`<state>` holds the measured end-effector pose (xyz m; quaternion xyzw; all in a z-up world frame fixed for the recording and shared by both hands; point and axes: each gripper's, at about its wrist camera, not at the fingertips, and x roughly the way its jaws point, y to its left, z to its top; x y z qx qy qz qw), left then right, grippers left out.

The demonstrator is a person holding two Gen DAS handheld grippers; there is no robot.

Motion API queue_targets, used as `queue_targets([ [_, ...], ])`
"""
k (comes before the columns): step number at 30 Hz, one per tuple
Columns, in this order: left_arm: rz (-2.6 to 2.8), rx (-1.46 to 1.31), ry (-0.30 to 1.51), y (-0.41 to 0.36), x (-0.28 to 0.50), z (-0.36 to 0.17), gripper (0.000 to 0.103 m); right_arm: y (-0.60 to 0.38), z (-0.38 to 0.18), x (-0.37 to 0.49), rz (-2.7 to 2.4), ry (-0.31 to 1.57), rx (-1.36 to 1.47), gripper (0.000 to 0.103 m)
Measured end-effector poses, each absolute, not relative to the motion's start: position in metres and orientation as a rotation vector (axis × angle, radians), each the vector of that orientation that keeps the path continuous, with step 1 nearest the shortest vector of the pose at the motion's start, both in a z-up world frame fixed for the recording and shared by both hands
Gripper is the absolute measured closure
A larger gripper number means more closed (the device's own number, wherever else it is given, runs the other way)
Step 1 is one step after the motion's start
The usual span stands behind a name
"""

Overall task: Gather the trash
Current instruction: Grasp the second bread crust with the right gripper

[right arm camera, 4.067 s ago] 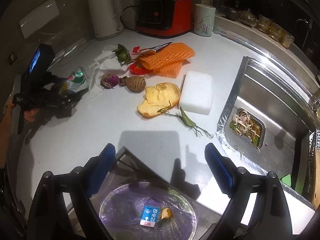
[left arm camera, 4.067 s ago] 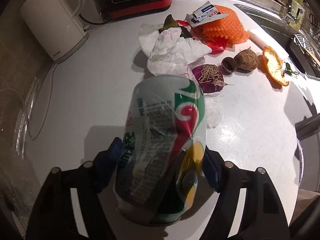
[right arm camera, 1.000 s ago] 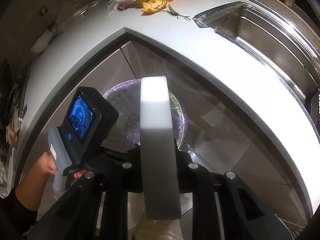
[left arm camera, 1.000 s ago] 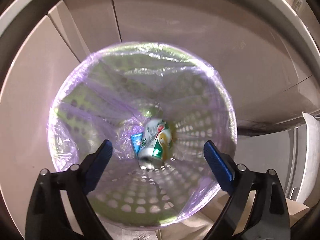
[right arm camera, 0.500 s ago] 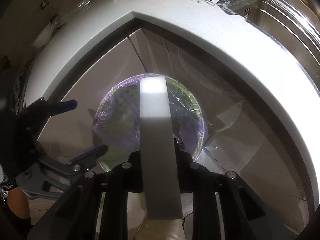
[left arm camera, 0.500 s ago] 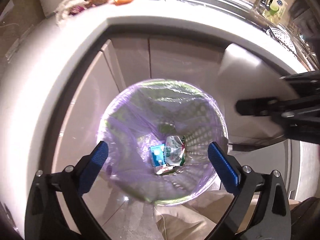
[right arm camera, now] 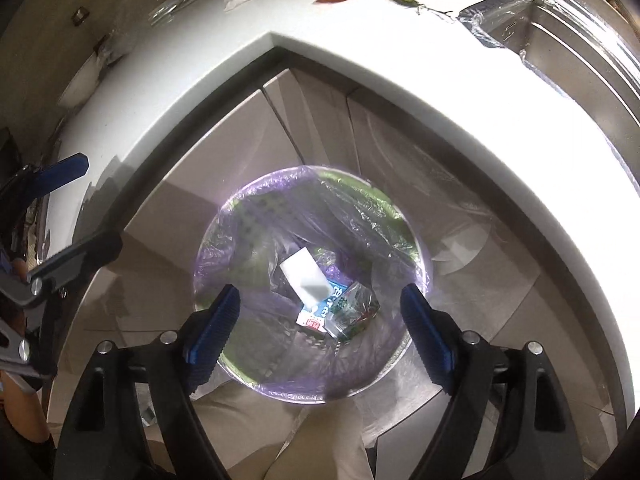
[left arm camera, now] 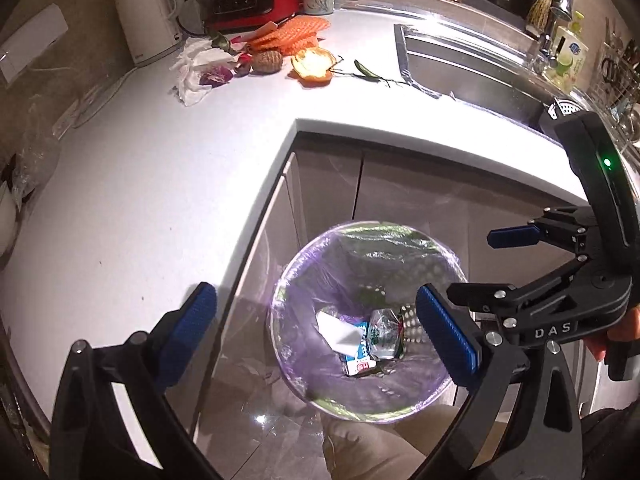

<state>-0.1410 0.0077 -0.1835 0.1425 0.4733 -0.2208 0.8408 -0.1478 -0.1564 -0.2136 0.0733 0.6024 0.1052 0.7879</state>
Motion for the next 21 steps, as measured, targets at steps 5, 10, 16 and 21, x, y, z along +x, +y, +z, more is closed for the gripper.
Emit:
queue_targets([
  [5, -0.486, 0.292, 0.977, -0.004, -0.099, -0.173, 0.008, -0.170, -0.192, -0.142, 0.166, 1.248, 0.180, 0.020],
  [10, -0.551, 0.256, 0.940, -0.034, -0.052, -0.164, 0.008, -0.182, -0.180, -0.135, 0.101, 1.210, 0.213, 0.020],
  [16, -0.593, 0.190, 1.001, -0.071, 0.014, -0.175, 0.008, -0.196, -0.168, -0.126, 0.024, 1.176, 0.256, 0.020],
  [21, -0.605, 0.148, 1.034, -0.093, 0.048, -0.185, 0.008, -0.203, -0.166, -0.118, -0.040, 1.169, 0.283, 0.020],
])
